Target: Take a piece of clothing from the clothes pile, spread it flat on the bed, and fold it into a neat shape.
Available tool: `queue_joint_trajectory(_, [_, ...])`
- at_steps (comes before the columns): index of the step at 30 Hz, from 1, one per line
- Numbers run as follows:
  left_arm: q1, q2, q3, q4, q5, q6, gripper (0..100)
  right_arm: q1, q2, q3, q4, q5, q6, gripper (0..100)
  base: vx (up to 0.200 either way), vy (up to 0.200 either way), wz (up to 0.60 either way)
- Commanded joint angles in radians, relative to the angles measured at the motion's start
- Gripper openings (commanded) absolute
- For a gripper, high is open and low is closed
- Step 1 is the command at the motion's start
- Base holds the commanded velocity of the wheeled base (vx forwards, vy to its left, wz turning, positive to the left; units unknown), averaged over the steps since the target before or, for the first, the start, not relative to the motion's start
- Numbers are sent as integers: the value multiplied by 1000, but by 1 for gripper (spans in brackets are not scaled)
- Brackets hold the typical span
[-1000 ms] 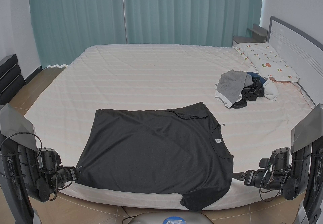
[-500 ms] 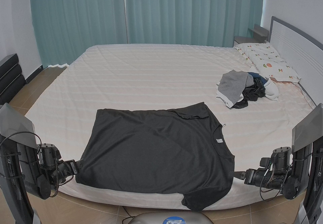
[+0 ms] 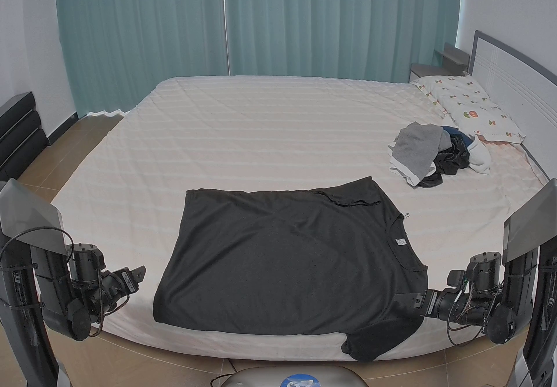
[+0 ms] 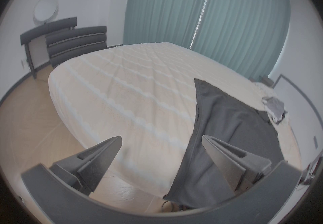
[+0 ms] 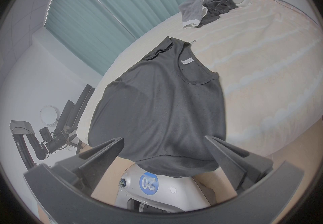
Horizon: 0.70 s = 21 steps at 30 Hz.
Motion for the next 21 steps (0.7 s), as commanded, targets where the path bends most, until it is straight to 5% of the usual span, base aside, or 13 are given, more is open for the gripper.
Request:
queue_joint_trajectory(1, [-35, 5, -37, -1, 5, -73, 100, 0, 2, -9, -9, 0, 3, 100, 0, 0, 0])
queue_joint_trajectory(8, [-67, 34, -39, 2, 1, -98, 100, 0, 4, -23, -9, -1, 21, 100, 171, 0, 0])
queue_joint_trajectory(14, [-103, 50, -37, 2, -1, -116, 100, 14, -19, -68, -9, -9, 54, 100, 0, 0, 0])
queue_joint_trajectory(21, [-156, 57, -42, 1, -18, -250, 100, 81, -28, -224, 46, -46, 150, 100, 0, 0, 0])
